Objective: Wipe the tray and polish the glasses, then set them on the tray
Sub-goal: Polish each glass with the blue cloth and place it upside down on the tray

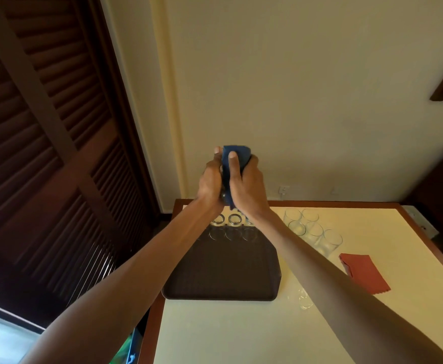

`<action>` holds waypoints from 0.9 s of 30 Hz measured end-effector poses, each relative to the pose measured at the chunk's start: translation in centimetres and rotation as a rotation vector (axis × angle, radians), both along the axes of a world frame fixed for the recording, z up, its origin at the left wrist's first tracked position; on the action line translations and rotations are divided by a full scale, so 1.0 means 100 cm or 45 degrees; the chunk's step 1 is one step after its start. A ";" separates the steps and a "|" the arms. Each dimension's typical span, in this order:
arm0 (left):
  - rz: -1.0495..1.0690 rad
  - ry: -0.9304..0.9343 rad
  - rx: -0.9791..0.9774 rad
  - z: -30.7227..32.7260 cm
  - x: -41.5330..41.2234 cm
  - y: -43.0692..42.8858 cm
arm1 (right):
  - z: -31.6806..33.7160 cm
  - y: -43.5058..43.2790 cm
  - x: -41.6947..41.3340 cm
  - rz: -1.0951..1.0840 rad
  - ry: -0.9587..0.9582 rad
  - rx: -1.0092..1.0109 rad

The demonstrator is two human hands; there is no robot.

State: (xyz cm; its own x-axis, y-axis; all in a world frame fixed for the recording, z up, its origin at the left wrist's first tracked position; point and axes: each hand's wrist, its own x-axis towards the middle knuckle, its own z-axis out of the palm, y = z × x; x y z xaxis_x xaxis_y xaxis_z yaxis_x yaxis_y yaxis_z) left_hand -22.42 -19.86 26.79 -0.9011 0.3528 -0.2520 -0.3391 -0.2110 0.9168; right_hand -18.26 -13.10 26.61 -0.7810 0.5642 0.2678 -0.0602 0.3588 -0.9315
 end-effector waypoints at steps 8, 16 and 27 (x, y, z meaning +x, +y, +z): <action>0.023 0.043 -0.138 0.023 0.008 0.002 | 0.014 0.011 -0.014 0.055 -0.162 -0.573; 0.153 0.096 -0.221 0.016 -0.003 -0.007 | -0.010 -0.019 0.009 0.106 -0.063 -0.128; -0.049 0.104 -0.219 0.032 0.011 0.003 | 0.022 0.014 -0.012 0.091 -0.184 -0.478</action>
State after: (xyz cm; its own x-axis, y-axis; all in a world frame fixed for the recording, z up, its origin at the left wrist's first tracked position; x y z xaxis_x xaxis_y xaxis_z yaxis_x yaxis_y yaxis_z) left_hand -21.28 -19.59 30.03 -0.9076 0.3456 -0.2383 -0.2670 -0.0370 0.9630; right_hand -19.43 -11.68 28.80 -0.8363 0.5448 -0.0617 0.0685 -0.0078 -0.9976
